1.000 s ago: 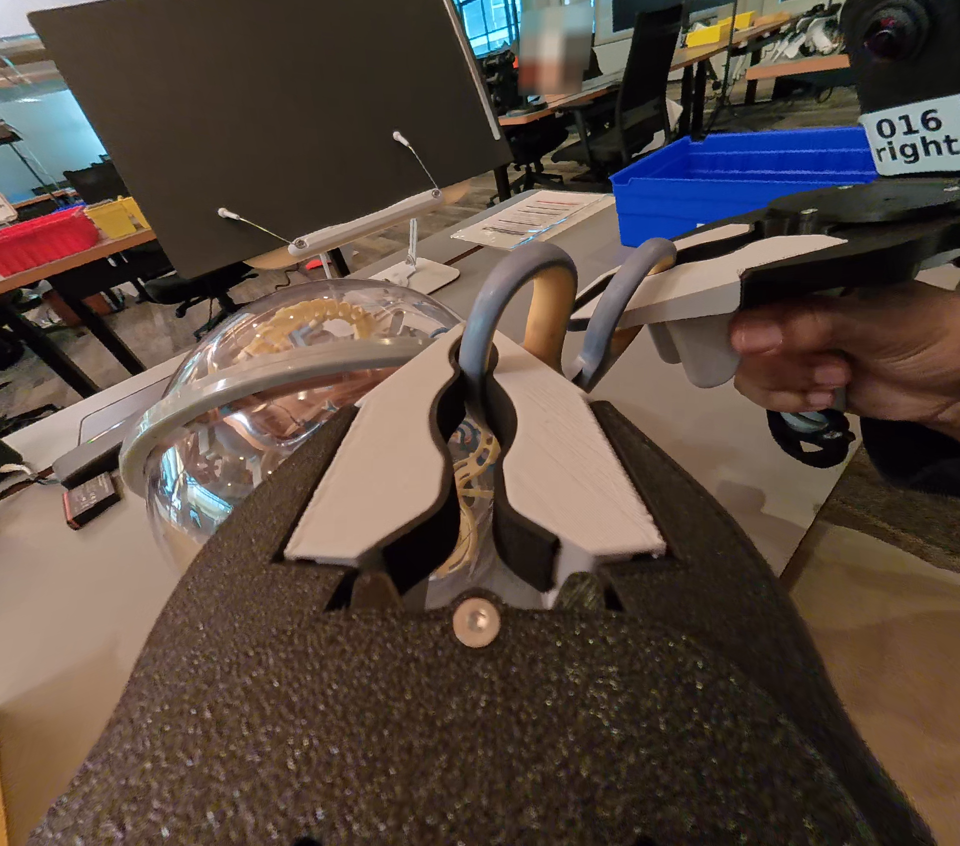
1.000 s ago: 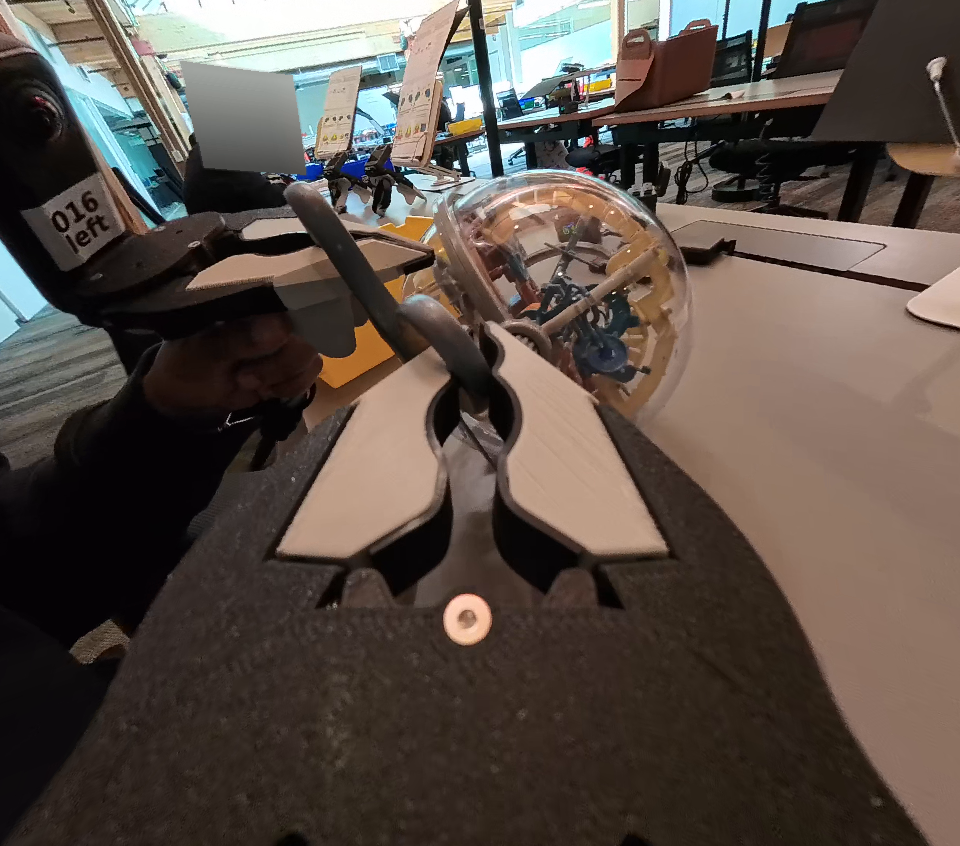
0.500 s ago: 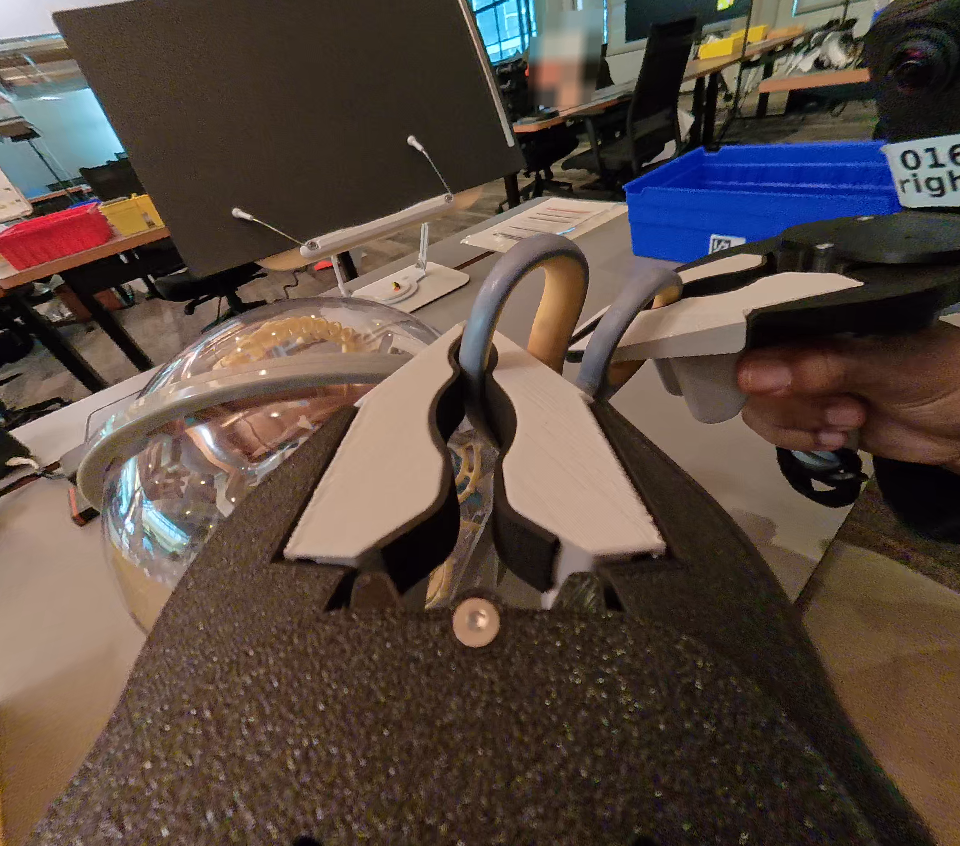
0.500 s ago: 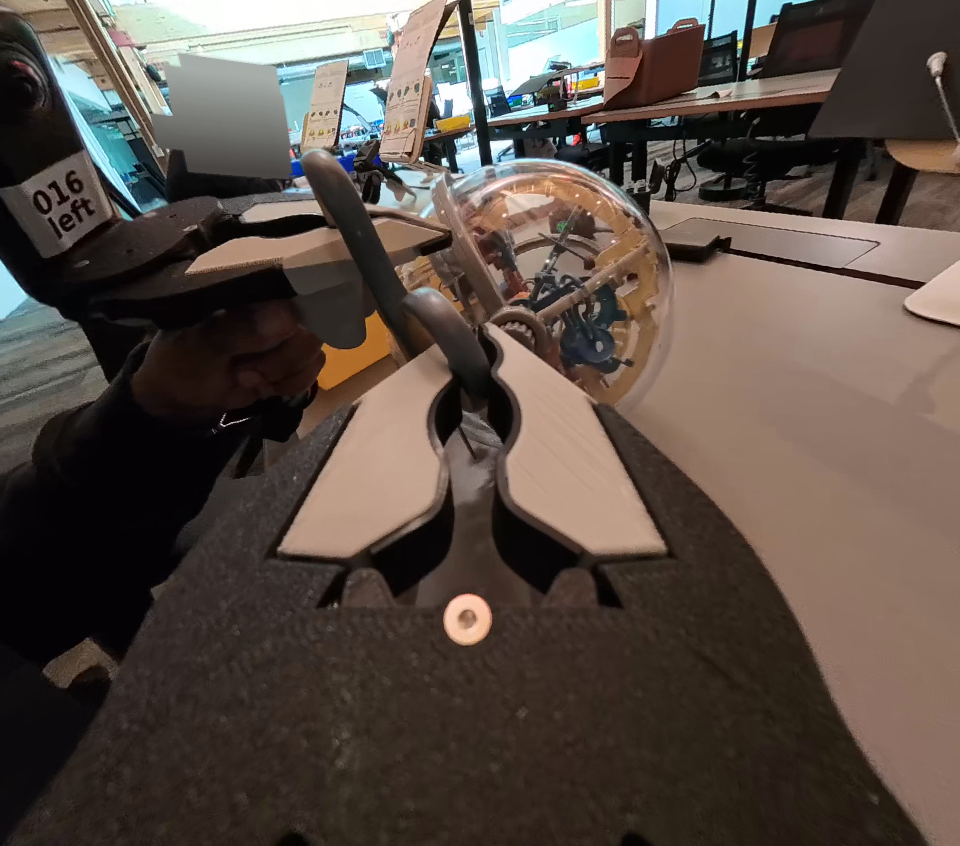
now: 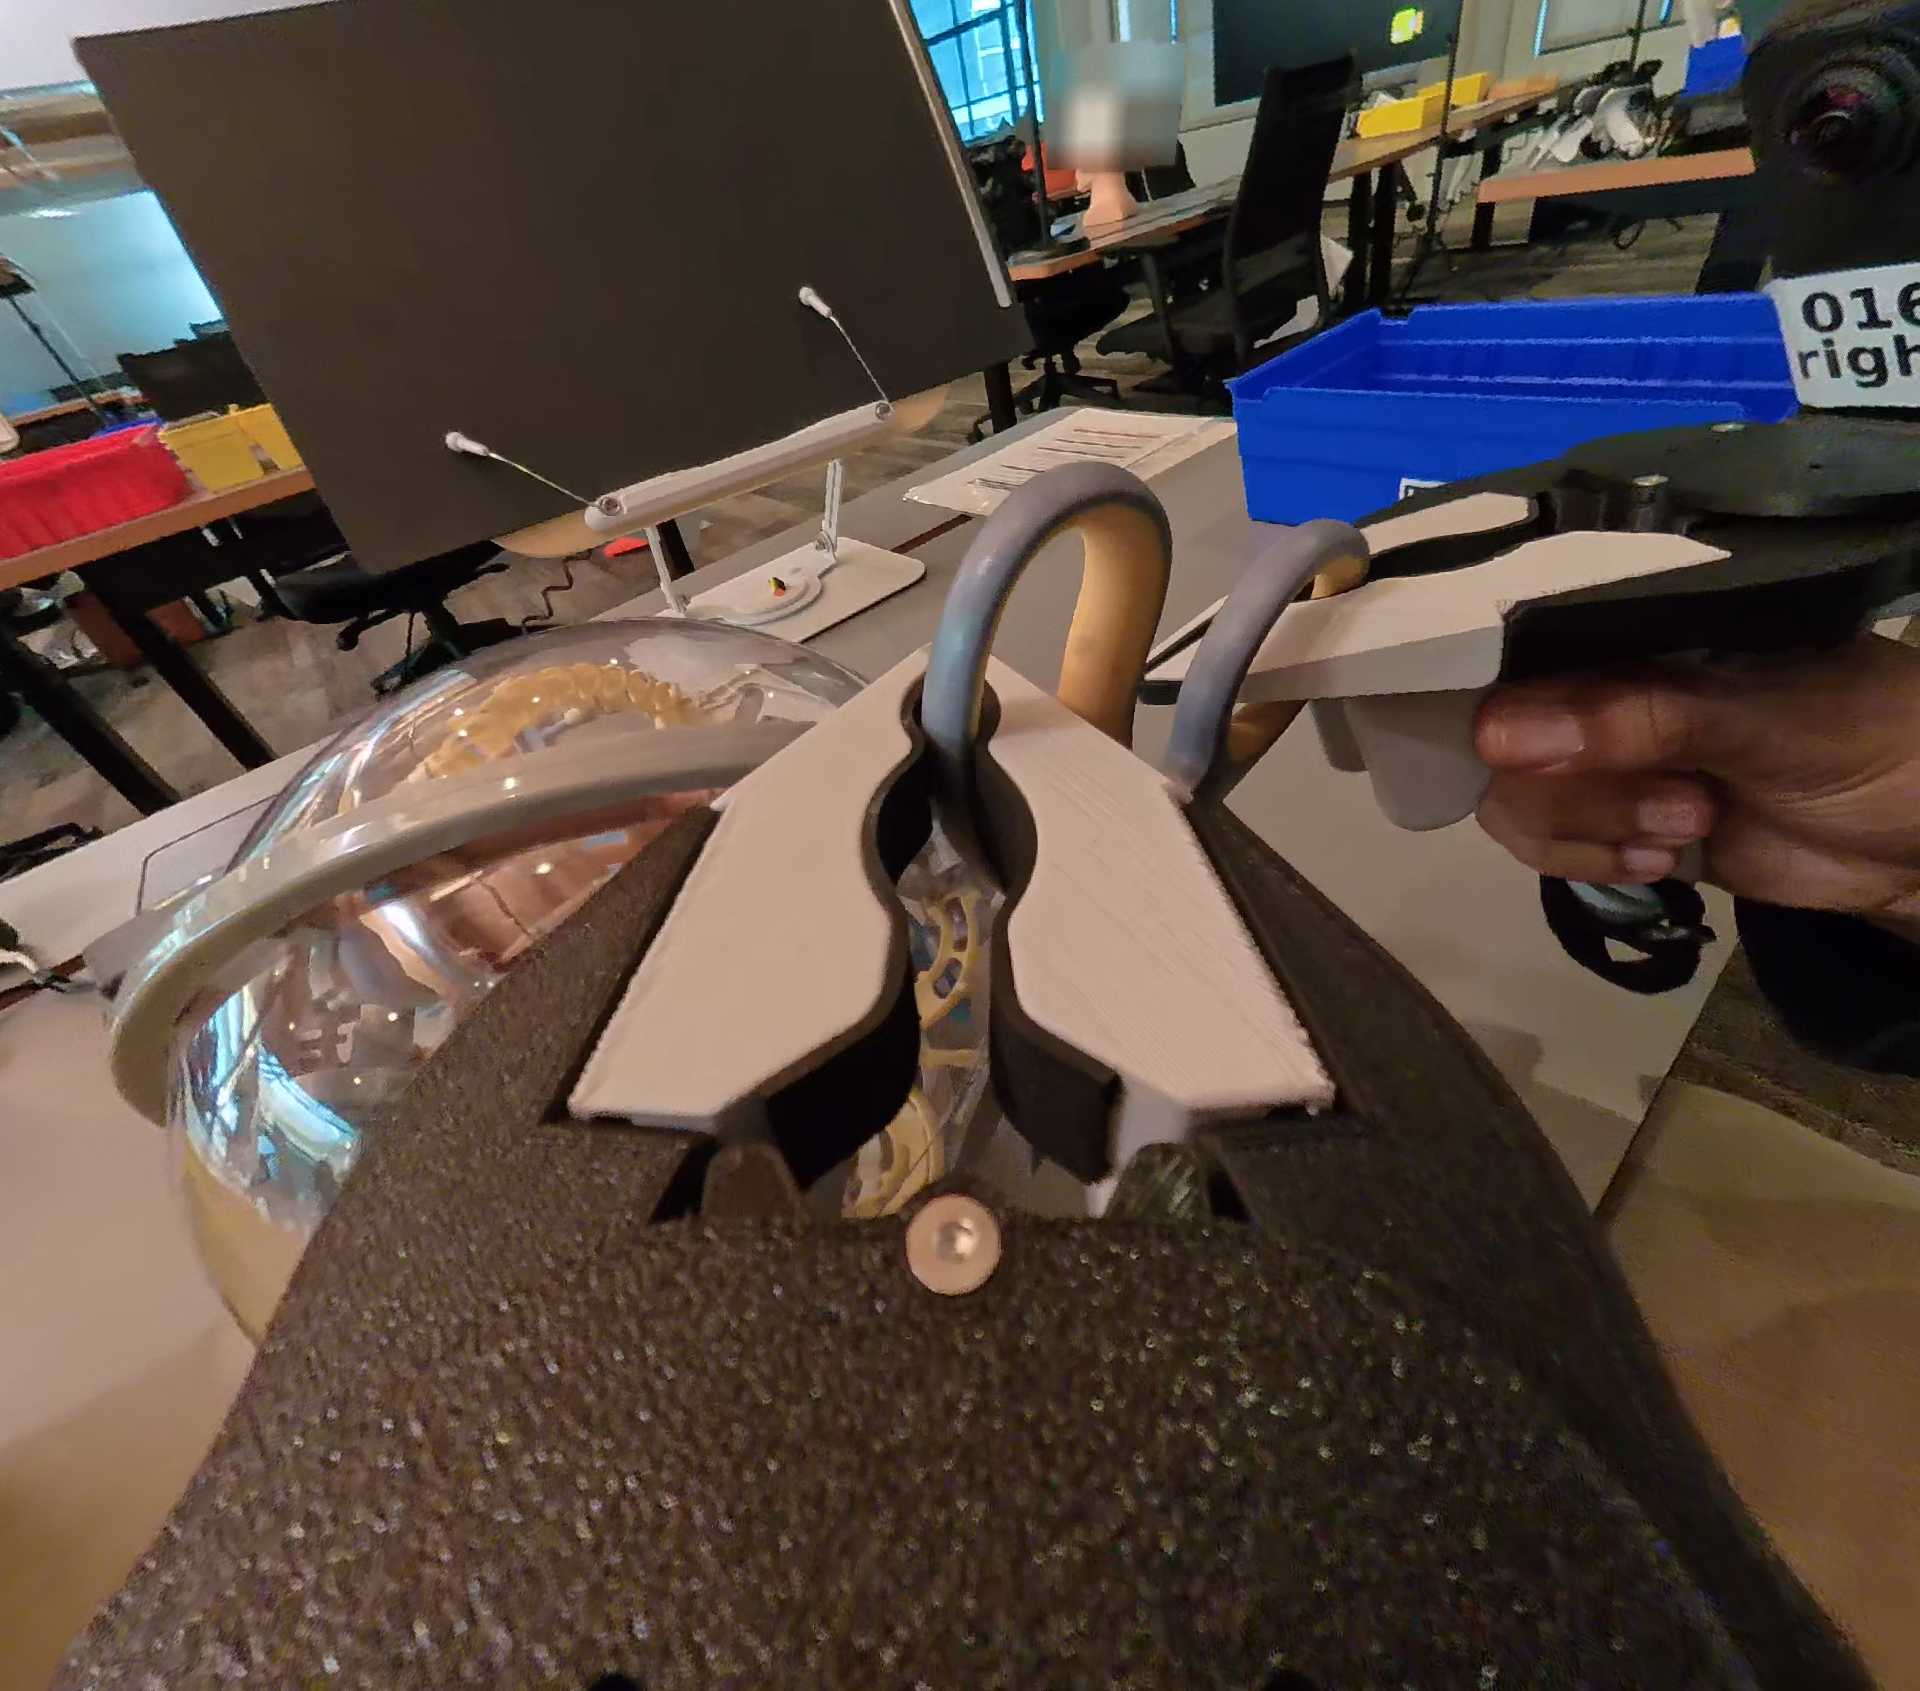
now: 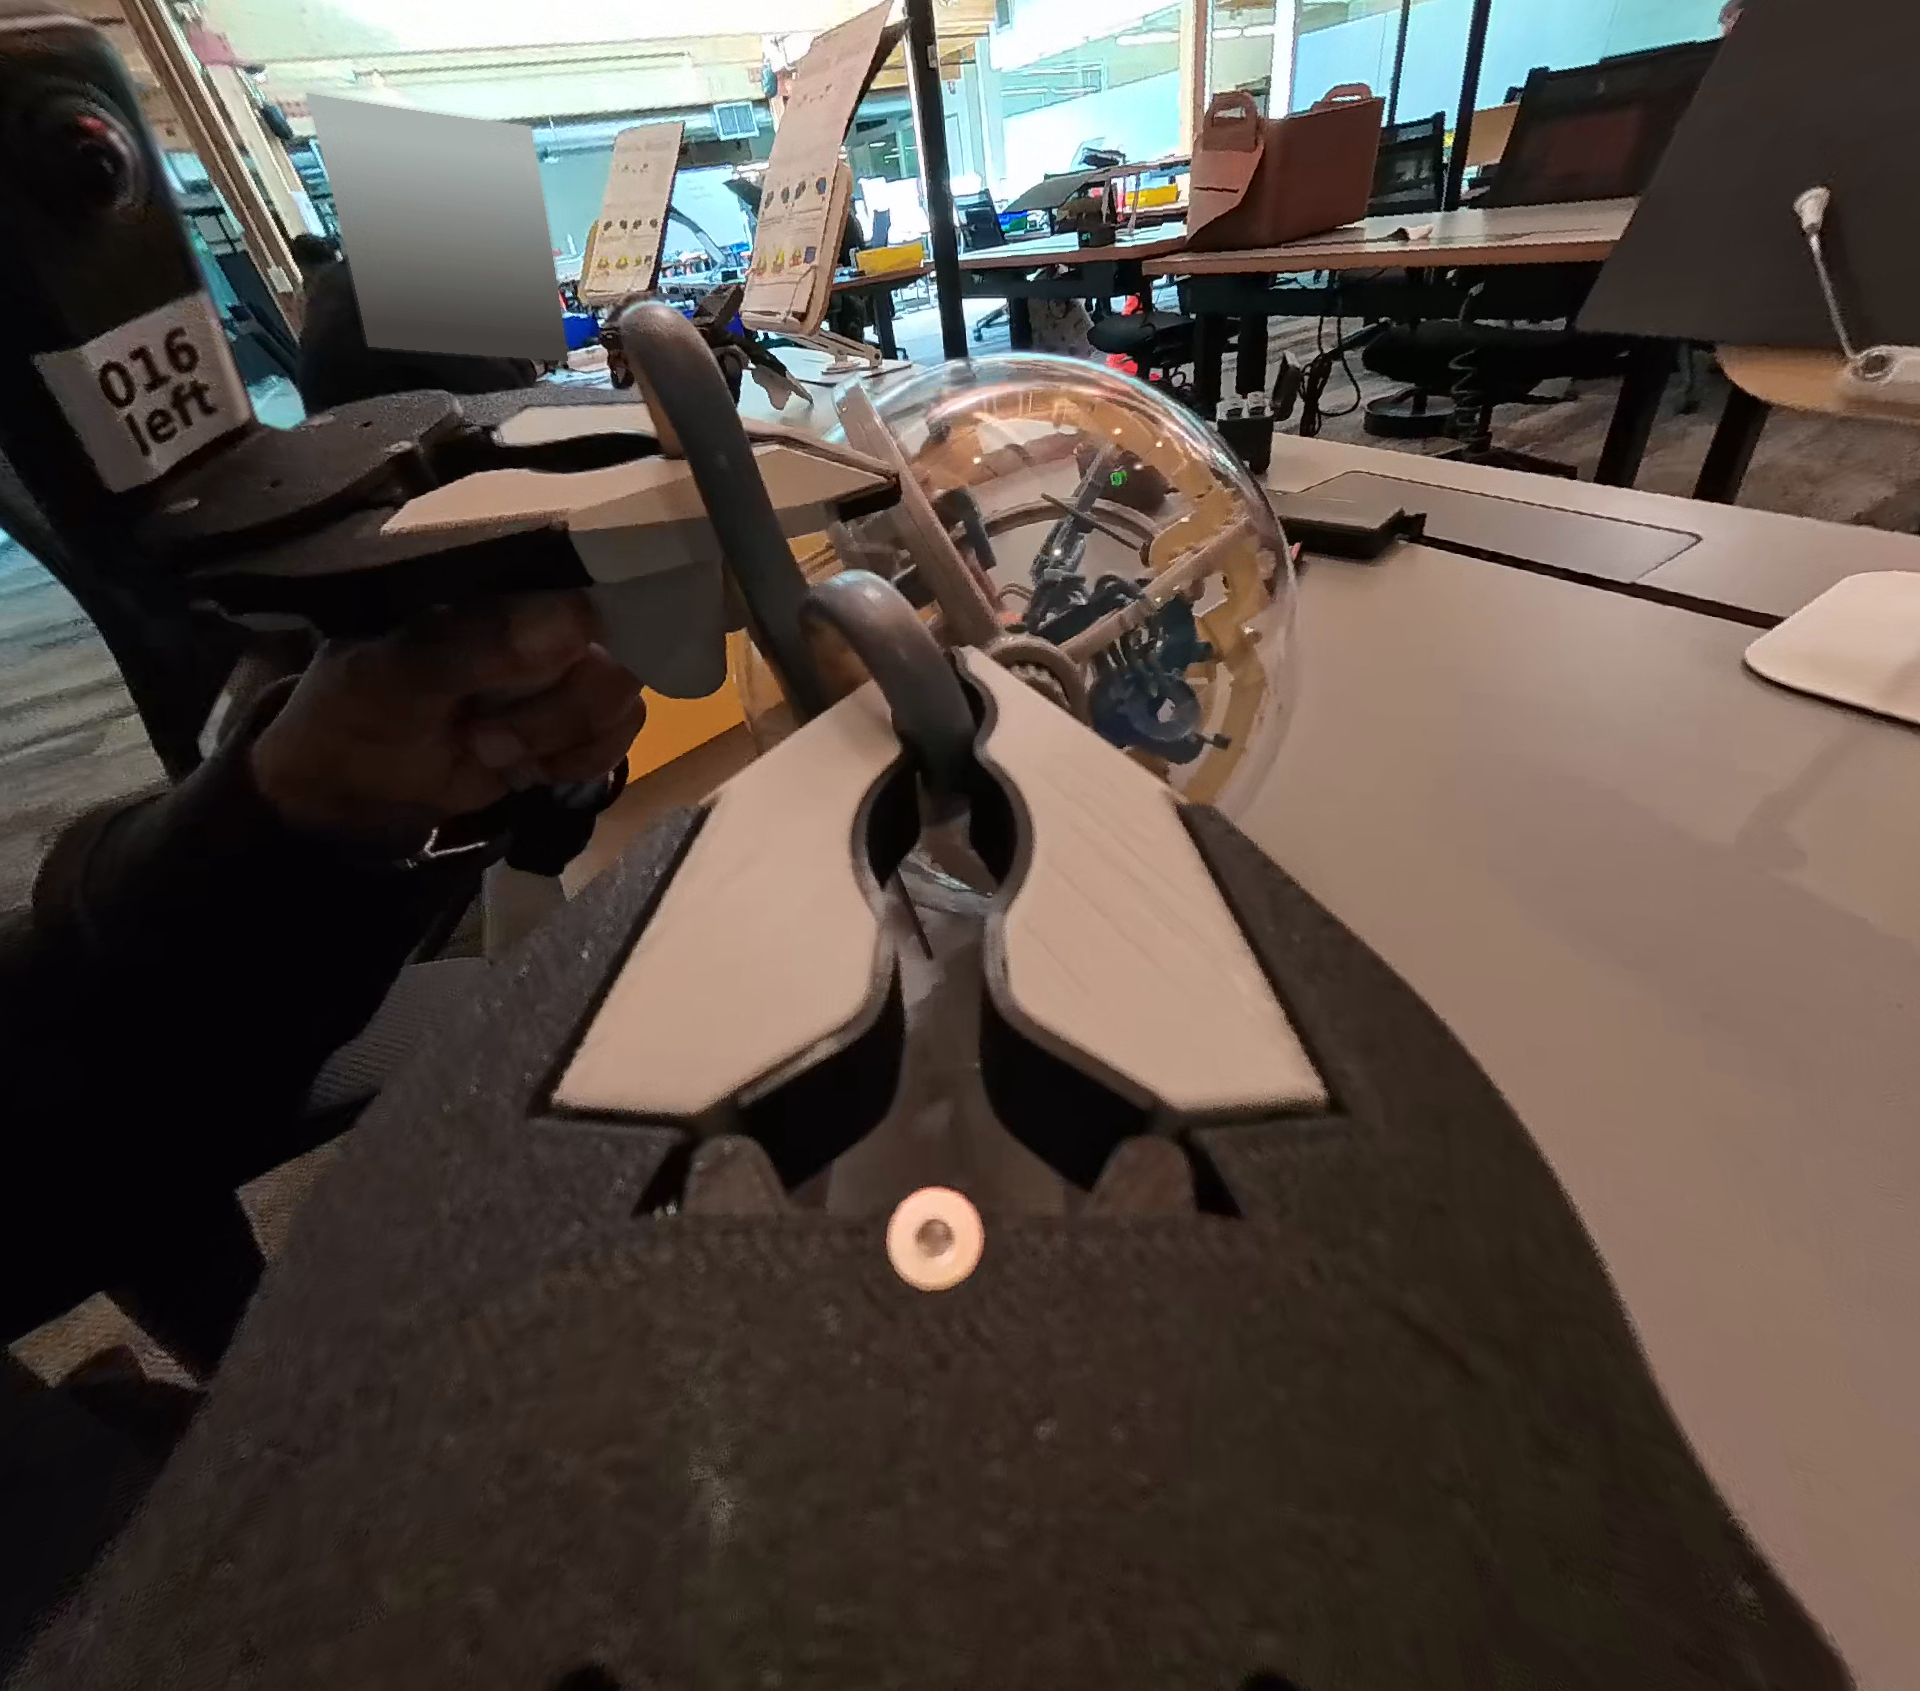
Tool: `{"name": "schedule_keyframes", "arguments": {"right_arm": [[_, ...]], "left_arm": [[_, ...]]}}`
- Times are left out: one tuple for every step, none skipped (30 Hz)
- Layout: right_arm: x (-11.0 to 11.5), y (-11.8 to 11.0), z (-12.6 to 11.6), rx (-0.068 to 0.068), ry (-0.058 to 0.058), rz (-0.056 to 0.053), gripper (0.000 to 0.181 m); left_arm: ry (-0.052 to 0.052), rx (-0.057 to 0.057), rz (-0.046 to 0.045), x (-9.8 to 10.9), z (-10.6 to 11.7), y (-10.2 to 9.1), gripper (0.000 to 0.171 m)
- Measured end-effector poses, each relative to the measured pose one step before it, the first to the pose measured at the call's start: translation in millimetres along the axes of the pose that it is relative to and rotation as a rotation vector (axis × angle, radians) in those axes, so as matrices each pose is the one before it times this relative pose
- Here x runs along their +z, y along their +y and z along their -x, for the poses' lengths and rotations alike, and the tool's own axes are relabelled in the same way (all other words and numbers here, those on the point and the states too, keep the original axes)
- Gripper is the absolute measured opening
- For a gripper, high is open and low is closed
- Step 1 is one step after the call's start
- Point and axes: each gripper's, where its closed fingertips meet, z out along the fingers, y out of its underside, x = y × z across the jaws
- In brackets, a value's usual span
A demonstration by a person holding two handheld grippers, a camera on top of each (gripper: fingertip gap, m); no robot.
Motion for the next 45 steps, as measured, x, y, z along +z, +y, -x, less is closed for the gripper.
{"name": "schedule_keyframes", "arguments": {"right_arm": [[0.04, -0.88, -0.44, -0.0098, 0.0031, -0.0004, 0.000], [-0.34, -0.57, -0.60, -0.0067, 0.0024, -0.0021, 0.000], [-0.92, 0.34, -1.07, -0.0016, 0.0034, -0.0022, 0.000], [-1.85, 0.14, -2.06, 0.0069, 0.0055, -0.0075, 0.000], [-2.01, 1.80, -2.66, 0.0114, 0.0029, 0.0013, 0.000], [-2.24, 2.36, -3.51, 0.0148, 0.0036, 0.0007, 0.000], [-2.65, 1.95, -3.39, 0.0189, 0.0024, -0.0050, 0.000], [-2.84, 1.89, -2.35, 0.0207, -0.0038, -0.0062, 0.000], [-2.33, 3.03, -1.64, 0.0163, -0.0041, -0.0003, 0.000], [-1.40, 3.54, -1.23, 0.0091, 0.0010, 0.0018, 0.000], [-0.96, 2.86, -0.63, 0.0050, 0.0024, -0.0032, 0.000], [-0.93, 2.09, -0.45, 0.0021, 0.0041, -0.0045, 0.000], [-0.60, 1.87, -0.72, 0.0016, 0.0045, -0.0030, 0.000], [-0.44, 1.43, -0.66, 0.0042, 0.0038, -0.0029, 0.000], [-0.16, 1.04, -0.64, 0.0053, 0.0027, -0.0025, 0.000], [0.21, 0.95, -0.15, 0.0032, 0.0027, -0.0028, 0.000], [0.65, 0.90, 0.38, -0.0016, 0.0032, -0.0034, 0.000], [1.19, 1.22, 1.05, -0.0047, 0.0025, -0.0018, 0.000], [1.59, 1.26, 1.79, -0.0060, 0.0007, 0.0011, 0.000], [2.10, 1.33, 2.12, -0.0110, 0.0011, 0.0040, 0.000], [2.11, 1.18, 1.43, -0.0153, 0.0056, 0.0051, 0.000], [1.80, 0.70, 1.16, -0.0120, 0.0056, 0.0022, 0.000], [1.32, -0.07, 0.55, -0.0035, 0.0069, -0.0038, 0.000], [0.61, -0.94, -0.63, 0.0033, 0.0090, -0.0102, 0.000], [0.17, -0.79, -0.73, 0.0073, 0.0050, -0.0106, 0.000], [0.24, -0.55, -0.68, 0.0125, 0.0016, -0.0106, 0.000], [0.34, -0.84, -0.15, 0.0140, 0.0002, -0.0122, 0.000], [0.35, -0.72, 0.14, 0.0090, 0.0010, -0.0103, 0.000], [0.34, -0.53, -0.27, -0.0006, 0.0046, -0.0066, 0.000], [0.23, -0.34, -0.34, -0.0041, 0.0058, -0.0043, 0.000], [0.09, -0.08, -0.23, -0.0008, 0.0026, -0.0030, 0.000], [0.14, -0.18, -0.17, 0.0033, 0.0002, -0.0028, 0.000], [0.15, -0.38, -0.09, 0.0046, 0.0006, -0.0043, 0.000], [0.02, -0.31, -0.26, 0.0024, 0.0018, -0.0047, 0.000], [0.04, -0.12, 0.05, 0.0014, 0.0003, -0.0037, 0.000], [0.00, -0.05, 0.31, 0.0027, -0.0017, -0.0023, 0.000], [0.07, 0.01, 0.29, 0.0019, -0.0015, -0.0013, 0.000], [0.07, 0.12, 0.27, 0.0002, -0.0016, -0.0007, 0.000], [-0.07, 0.03, 0.31, 0.0009, -0.0016, -0.0005, 0.000], [0.00, 0.00, 0.41, 0.0013, -0.0023, 0.0000, 0.000], [-0.09, 0.07, 0.63, -0.0012, -0.0024, 0.0006, 0.000], [-0.12, 0.11, 0.56, -0.0040, -0.0017, 0.0012, 0.000], [0.09, 0.12, 0.70, -0.0047, -0.0013, 0.0015, 0.000], [0.07, -0.14, 1.26, -0.0042, -0.0036, 0.0015, 0.000], [0.16, -0.08, 1.41, -0.0027, -0.0053, 0.0022, 0.000]], "left_arm": [[0.0033, -0.0233, -0.00057, -1.14, 2.76, 0.38, 0.000], [-0.0020, -0.0167, -0.00049, -1.35, 3.45, 0.61, 0.000], [-0.0096, -0.0004, 0.00033, -1.29, 3.85, 0.78, 0.000], [-0.0219, 0.0056, 0.00156, -1.22, 4.63, 0.83, 0.000], [-0.0304, 0.0077, -0.00786, -1.60, 5.69, -0.61, 0.000], [-0.0228, -0.0004, -0.00998, -1.53, 5.04, -1.15, 0.000], [-0.0109, -0.0102, -0.01165, -1.76, 3.99, -2.00, 0.000], [0.0000, -0.0102, -0.00113, -1.28, 2.55, -0.77, 0.000], [0.0043, -0.0024, 0.01816, 0.62, 0.40, 3.03, 0.000], [-0.0035, 0.0085, -0.00097, 0.23, 0.15, 1.04, 0.000], [-0.0039, 0.0061, -0.00498, 0.37, -1.28, 0.37, 0.000], [-0.0051, 0.0078, -0.00297, 0.50, -1.63, 0.02, 0.000], [-0.0015, 0.0134, -0.00371, 0.43, -2.30, -0.60, 0.000], [0.0013, 0.0149, -0.00031, 0.50, -2.58, -0.47, 0.000], [-0.0010, 0.0136, 0.00046, 0.42, -1.99, -0.35, 0.000], [0.0041, 0.0094, -0.00253, 0.25, -2.45, -0.69, 0.000], [0.0110, 0.0022, -0.00405, 0.24, -3.30, -0.79, 0.000], [0.0127, 0.0001, 0.00287, 0.63, -3.63, 0.40, 0.000], [0.0113, 0.0035, 0.00885, 1.29, -3.81, 1.51, 0.000], [0.0143, 0.0092, 0.01264, 1.76, -4.74, 2.52, 0.000], [0.0036, 0.0165, 0.00973, 1.83, -3.88, 2.17, 0.000], [-0.0063, 0.0210, -0.00490, 0.96, -2.68, -0.16, 0.000], [-0.0077, 0.0232, -0.00076, 0.62, -2.21, -0.17, 0.000], [-0.0094, 0.0256, 0.00354, 0.31, -1.11, -0.11, 0.000], [-0.0098, 0.0209, 0.00319, -0.32, 0.15, -0.27, 0.000], [0.0002, 0.0087, 0.00500, -0.24, -0.25, 0.50, 0.000], [0.0059, -0.0063, 0.00232, -0.06, -0.41, 0.42, 0.000], [0.0034, -0.0094, -0.00079, -0.15, 0.24, 0.06, 0.000], [0.0010, -0.0026, -0.00160, -0.01, 0.31, -0.11, 0.000], [-0.0003, 0.0008, -0.00028, -0.03, 0.05, -0.16, 0.000], [-0.0010, 0.0011, 0.00115, 0.00, -0.04, 0.07, 0.000], [-0.0008, 0.0014, -0.00041, -0.06, 0.01, -0.02, 0.000], [-0.0001, -0.0013, -0.00234, 0.08, -0.13, -0.03, 0.000], [0.0016, -0.0042, -0.00243, 0.23, -0.07, 0.02, 0.000], [0.0027, -0.0022, -0.00092, 0.07, -0.14, 0.11, 0.000], [0.0017, 0.0013, -0.00111, -0.10, -0.10, -0.03, 0.000], [-0.0008, 0.0027, -0.00269, -0.25, -0.02, -0.15, 0.000], [-0.0019, 0.0035, -0.00370, -0.14, 0.04, -0.25, 0.000], [-0.0014, 0.0007, -0.00317, -0.22, -0.10, -0.13, 0.000], [0.0001, -0.0041, -0.00267, -0.21, -0.07, -0.07, 0.000], [0.0018, -0.0065, -0.00296, -0.18, -0.05, 0.03, 0.000], [0.0030, -0.0081, -0.00231, -0.19, -0.01, 0.12, 0.000], [0.0018, -0.0068, -0.00307, -0.27, 0.19, 0.08, 0.000], [-0.0007, -0.0060, -0.00449, -0.35, 0.49, -0.26, 0.000], [-0.0020, -0.0098, -0.00519, -0.48, 0.75, -0.36, 0.000]]}}
